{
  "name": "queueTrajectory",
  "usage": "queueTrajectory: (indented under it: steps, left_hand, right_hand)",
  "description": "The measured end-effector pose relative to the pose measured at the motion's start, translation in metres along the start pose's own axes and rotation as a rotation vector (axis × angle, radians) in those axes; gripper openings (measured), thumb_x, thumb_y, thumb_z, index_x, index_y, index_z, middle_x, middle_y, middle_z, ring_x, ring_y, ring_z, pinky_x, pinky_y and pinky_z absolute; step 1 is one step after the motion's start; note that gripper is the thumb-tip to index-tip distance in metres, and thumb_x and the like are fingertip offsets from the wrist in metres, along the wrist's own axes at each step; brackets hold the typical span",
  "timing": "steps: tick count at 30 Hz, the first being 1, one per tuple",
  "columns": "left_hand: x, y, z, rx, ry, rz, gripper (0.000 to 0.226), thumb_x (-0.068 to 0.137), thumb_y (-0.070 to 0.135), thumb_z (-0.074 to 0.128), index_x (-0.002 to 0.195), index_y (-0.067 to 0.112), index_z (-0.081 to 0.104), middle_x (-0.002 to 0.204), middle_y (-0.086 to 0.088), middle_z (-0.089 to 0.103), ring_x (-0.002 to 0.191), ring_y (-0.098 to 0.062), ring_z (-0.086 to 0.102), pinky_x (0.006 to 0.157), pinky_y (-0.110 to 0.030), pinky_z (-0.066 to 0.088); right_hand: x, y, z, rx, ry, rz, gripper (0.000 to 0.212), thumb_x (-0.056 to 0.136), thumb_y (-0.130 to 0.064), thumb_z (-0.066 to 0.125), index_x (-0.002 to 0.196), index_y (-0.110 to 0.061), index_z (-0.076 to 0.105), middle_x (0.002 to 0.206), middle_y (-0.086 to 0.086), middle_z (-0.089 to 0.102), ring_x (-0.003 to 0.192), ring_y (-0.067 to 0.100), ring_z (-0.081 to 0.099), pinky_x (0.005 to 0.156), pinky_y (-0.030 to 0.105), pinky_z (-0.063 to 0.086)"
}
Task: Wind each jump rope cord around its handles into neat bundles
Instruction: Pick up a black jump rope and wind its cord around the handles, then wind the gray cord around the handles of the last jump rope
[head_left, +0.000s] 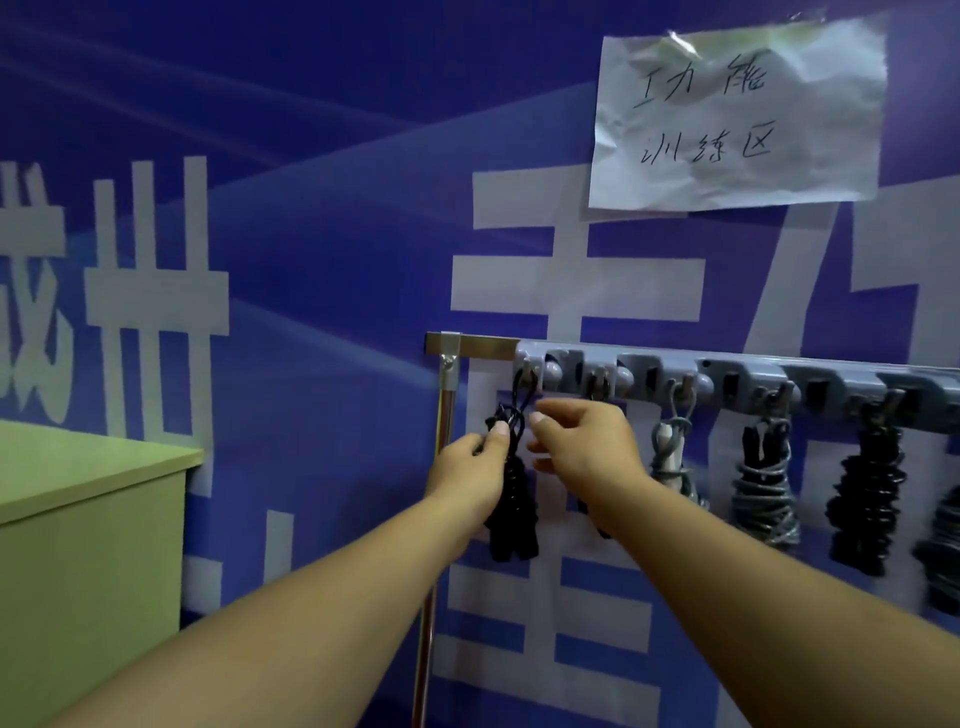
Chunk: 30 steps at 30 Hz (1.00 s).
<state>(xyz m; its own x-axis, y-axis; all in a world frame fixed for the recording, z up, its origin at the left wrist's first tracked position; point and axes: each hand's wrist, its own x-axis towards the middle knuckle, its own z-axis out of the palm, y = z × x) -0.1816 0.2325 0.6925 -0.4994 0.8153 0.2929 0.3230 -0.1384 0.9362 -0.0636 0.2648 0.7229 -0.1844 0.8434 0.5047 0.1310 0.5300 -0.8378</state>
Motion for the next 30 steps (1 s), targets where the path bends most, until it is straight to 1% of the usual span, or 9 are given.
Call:
queueTrajectory:
  steps: [4, 6, 9, 12, 18, 21, 24, 27, 30]
  left_hand:
    - [-0.009, -0.035, -0.015, -0.065, 0.04, -0.033, 0.029, 0.1, 0.045, 0.051, 0.121, 0.028, 0.061, 0.114, 0.01, 0.061, 0.103, -0.014, 0.058, 0.095, -0.036, 0.052]
    - [-0.017, -0.061, -0.023, -0.062, 0.038, -0.09, 0.026, 0.098, 0.045, 0.052, 0.113, 0.028, 0.065, 0.111, 0.007, 0.065, 0.103, -0.016, 0.062, 0.098, -0.043, 0.053]
    - [-0.036, -0.112, -0.03, -0.048, 0.016, -0.188, 0.02, 0.099, 0.045, 0.053, 0.091, 0.03, 0.064, 0.103, -0.002, 0.071, 0.098, -0.023, 0.067, 0.093, -0.045, 0.055]
    - [-0.055, -0.181, -0.03, 0.013, 0.011, -0.304, 0.028, 0.097, 0.047, 0.055, 0.088, 0.024, 0.066, 0.094, -0.004, 0.074, 0.093, -0.025, 0.07, 0.08, -0.039, 0.057]
    - [-0.132, -0.362, -0.024, 0.136, -0.086, -0.583, 0.041, 0.093, 0.051, 0.059, 0.077, 0.015, 0.068, 0.076, -0.002, 0.074, 0.065, -0.017, 0.062, 0.063, -0.03, 0.045]
    - [-0.185, -0.451, -0.027, 0.19, -0.156, -0.725, 0.047, 0.09, 0.053, 0.06, 0.075, 0.01, 0.068, 0.071, -0.006, 0.071, 0.063, -0.019, 0.06, 0.065, -0.038, 0.05]
    - [-0.233, -0.52, -0.031, 0.233, -0.151, -0.852, 0.043, 0.095, 0.046, 0.06, 0.067, 0.014, 0.065, 0.065, -0.007, 0.067, 0.061, -0.023, 0.058, 0.064, -0.035, 0.046]
    - [-0.273, -0.574, -0.031, 0.324, -0.166, -0.948, 0.048, 0.096, 0.046, 0.057, 0.078, 0.003, 0.066, 0.075, -0.013, 0.071, 0.07, -0.029, 0.062, 0.069, -0.034, 0.047]
    - [-0.299, -0.61, -0.03, 0.374, -0.202, -0.993, 0.042, 0.096, 0.044, 0.057, 0.081, 0.006, 0.065, 0.083, -0.011, 0.071, 0.077, -0.026, 0.062, 0.073, -0.033, 0.046]
  right_hand:
    - [-0.027, 0.049, 0.004, 0.018, 0.015, 0.05, 0.01, 0.094, -0.026, 0.065, 0.099, -0.026, 0.073, 0.088, -0.006, 0.074, 0.086, 0.015, 0.07, 0.085, 0.045, 0.059]
    - [-0.046, 0.079, 0.01, 0.03, 0.035, 0.099, 0.008, 0.093, -0.031, 0.065, 0.09, -0.03, 0.072, 0.087, -0.005, 0.074, 0.087, 0.015, 0.069, 0.084, 0.046, 0.059]
    - [-0.087, 0.134, 0.024, 0.079, 0.033, 0.251, 0.018, 0.095, -0.033, 0.062, 0.085, -0.021, 0.072, 0.083, 0.002, 0.073, 0.08, 0.02, 0.066, 0.076, 0.044, 0.058]
    - [-0.132, 0.197, 0.046, 0.09, -0.012, 0.454, 0.03, 0.096, -0.034, 0.062, 0.081, -0.009, 0.072, 0.077, 0.008, 0.071, 0.065, 0.019, 0.057, 0.06, 0.035, 0.048]
    - [-0.232, 0.314, 0.095, 0.062, -0.132, 0.776, 0.036, 0.094, -0.036, 0.063, 0.079, -0.004, 0.071, 0.07, 0.011, 0.066, 0.054, 0.015, 0.049, 0.048, 0.025, 0.041]
    - [-0.286, 0.37, 0.117, 0.049, -0.182, 0.921, 0.034, 0.094, -0.032, 0.064, 0.078, -0.003, 0.066, 0.066, 0.01, 0.059, 0.05, 0.014, 0.043, 0.044, 0.021, 0.034]
    - [-0.343, 0.424, 0.136, -0.003, -0.232, 1.035, 0.033, 0.094, -0.031, 0.064, 0.072, -0.007, 0.064, 0.064, 0.011, 0.057, 0.048, 0.015, 0.043, 0.042, 0.02, 0.033]
    - [-0.4, 0.47, 0.15, -0.006, -0.274, 1.14, 0.034, 0.093, -0.033, 0.066, 0.069, -0.008, 0.064, 0.064, 0.011, 0.054, 0.05, 0.017, 0.04, 0.045, 0.022, 0.033]
    - [-0.44, 0.5, 0.16, -0.062, -0.333, 1.2, 0.037, 0.09, -0.037, 0.068, 0.068, -0.007, 0.067, 0.06, 0.007, 0.055, 0.051, 0.017, 0.045, 0.051, 0.027, 0.038]
